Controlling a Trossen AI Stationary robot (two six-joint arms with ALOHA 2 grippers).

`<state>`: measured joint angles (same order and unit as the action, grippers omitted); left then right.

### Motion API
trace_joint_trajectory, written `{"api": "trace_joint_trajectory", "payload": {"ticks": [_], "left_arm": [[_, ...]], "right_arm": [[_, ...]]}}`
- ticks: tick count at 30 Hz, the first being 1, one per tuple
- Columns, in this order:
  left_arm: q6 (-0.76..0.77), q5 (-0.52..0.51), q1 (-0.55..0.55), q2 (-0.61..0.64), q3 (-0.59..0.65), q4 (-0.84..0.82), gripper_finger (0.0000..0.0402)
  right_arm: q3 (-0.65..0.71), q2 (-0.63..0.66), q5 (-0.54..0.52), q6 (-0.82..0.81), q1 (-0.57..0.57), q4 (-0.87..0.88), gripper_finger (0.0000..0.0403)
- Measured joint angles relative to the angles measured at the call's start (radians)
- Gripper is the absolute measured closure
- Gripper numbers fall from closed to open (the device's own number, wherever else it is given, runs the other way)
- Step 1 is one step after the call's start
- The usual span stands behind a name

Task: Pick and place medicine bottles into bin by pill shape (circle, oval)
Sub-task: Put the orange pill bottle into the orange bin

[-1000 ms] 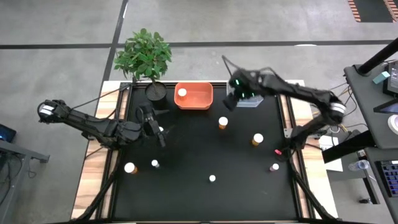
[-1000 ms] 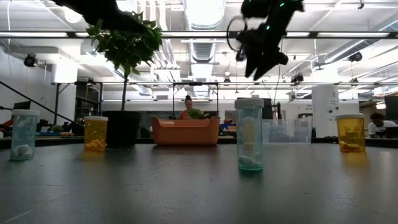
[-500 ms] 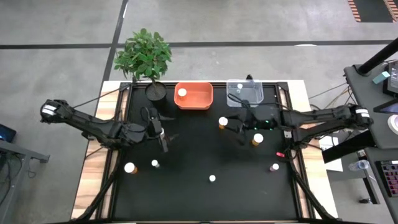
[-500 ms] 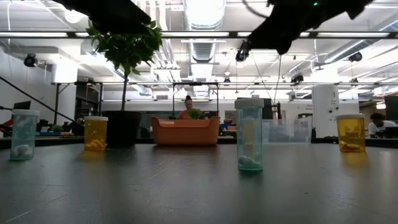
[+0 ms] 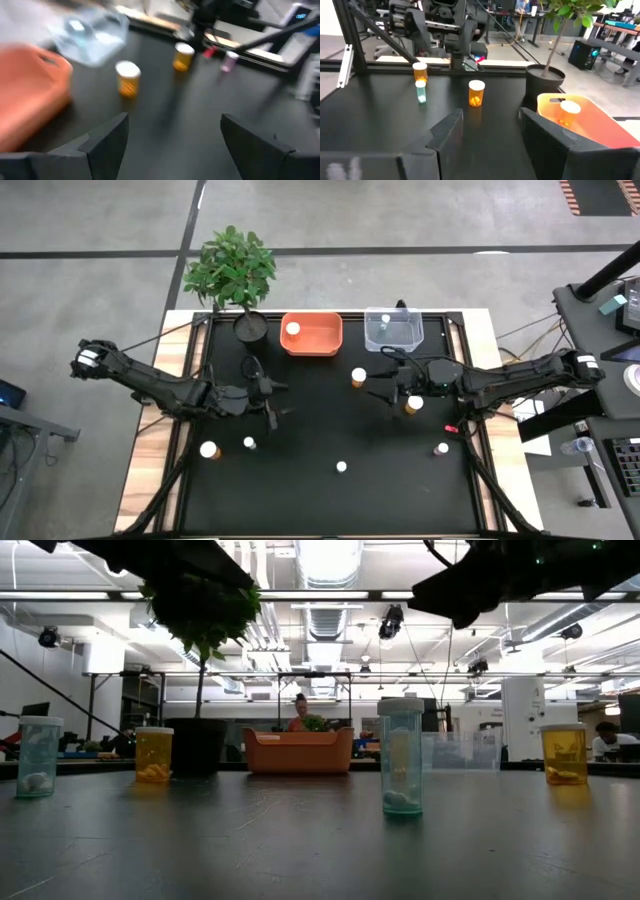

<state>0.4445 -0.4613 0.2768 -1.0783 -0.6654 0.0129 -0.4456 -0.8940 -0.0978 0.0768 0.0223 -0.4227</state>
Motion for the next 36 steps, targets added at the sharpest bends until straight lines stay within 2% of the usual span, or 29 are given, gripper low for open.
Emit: {"api": "trace_joint_trajectory", "payload": {"ticks": [2, 5, 14, 19, 27, 36], "left_arm": [[0.084, 0.074, 0.0, 0.015, -0.009, -0.076, 0.0104], [0.225, 0.109, 0.0, 0.036, -0.026, -0.197, 0.0104], [0.618, 0.114, -0.029, 0.051, -0.088, -0.734, 0.0104], [0.772, 0.1, -0.103, 0.051, -0.083, -0.897, 0.0104], [0.772, 0.093, -0.26, -0.017, -0.082, -0.915, 0.0104], [0.719, 0.113, -0.286, -0.137, -0.122, -0.908, 0.0104]], "right_arm": [[0.009, 0.002, 0.0, 0.004, 0.0, -0.01, 0.0216], [0.014, 0.004, 0.0, 0.006, 0.0, -0.01, 0.0216], [0.02, 0.001, 0.0, 0.013, -0.001, -0.01, 0.0216], [0.024, 0.001, 0.0, 0.013, -0.001, -0.009, 0.0216], [0.027, 0.001, 0.0, 0.013, -0.001, -0.002, 0.0216], [0.036, 0.001, 0.0, 0.01, -0.001, -0.001, 0.0216]]}}
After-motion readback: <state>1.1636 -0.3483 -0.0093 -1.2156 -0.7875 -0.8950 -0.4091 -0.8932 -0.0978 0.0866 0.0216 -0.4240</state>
